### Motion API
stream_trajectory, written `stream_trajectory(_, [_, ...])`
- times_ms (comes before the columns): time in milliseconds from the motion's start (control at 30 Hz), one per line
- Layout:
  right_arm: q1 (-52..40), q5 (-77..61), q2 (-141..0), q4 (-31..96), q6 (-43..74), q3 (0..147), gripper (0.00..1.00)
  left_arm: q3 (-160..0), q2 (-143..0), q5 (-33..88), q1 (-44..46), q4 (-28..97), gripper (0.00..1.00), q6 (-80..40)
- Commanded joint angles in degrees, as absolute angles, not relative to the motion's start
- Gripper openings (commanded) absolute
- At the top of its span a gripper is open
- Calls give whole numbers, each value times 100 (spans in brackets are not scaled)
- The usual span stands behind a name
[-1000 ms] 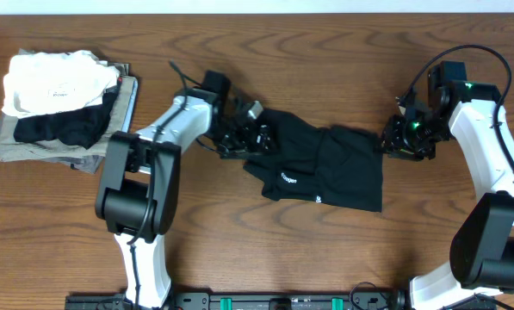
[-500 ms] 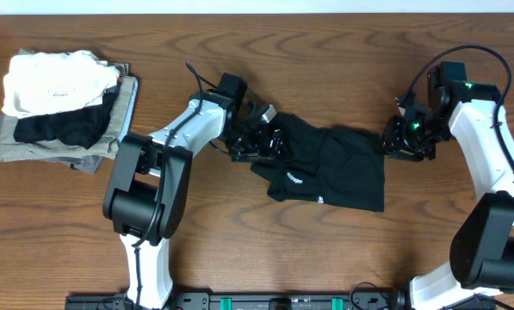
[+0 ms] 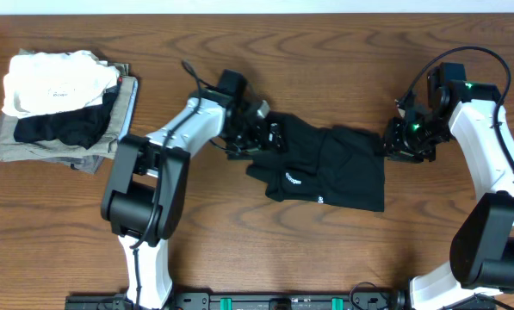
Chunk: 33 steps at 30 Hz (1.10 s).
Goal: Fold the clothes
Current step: 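Reach the left gripper right and grasp the shirt's left edge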
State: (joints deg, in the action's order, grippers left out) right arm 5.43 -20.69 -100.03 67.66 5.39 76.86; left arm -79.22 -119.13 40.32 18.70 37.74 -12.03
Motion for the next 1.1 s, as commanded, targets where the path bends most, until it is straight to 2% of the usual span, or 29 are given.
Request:
stream_trajectory(0, [561,-2032,-9966,6768,416,7686,31,-7804,-12132,3232,1507,3822,99,-1385])
stream_trajectory(400, [561,-2034,-9966,6770,416,7686,31,-7804,-12313,3612,1647,3697,99,-1039])
stream_trajectory(633, [556,-2034,-9966,6792,416,7686,31,-7804,-12597,4449,1907,3699,99,-1013])
stream_trajectory(967, [556,-2032,-9966,6790,416,7684,30,-7804,-12604,4434,2224,3732,100,-1017])
stream_trajectory(1067, [556,-2034,-9966,6790,416,7684,30,-7804,-12604,4392,2318,3726,91,-1017])
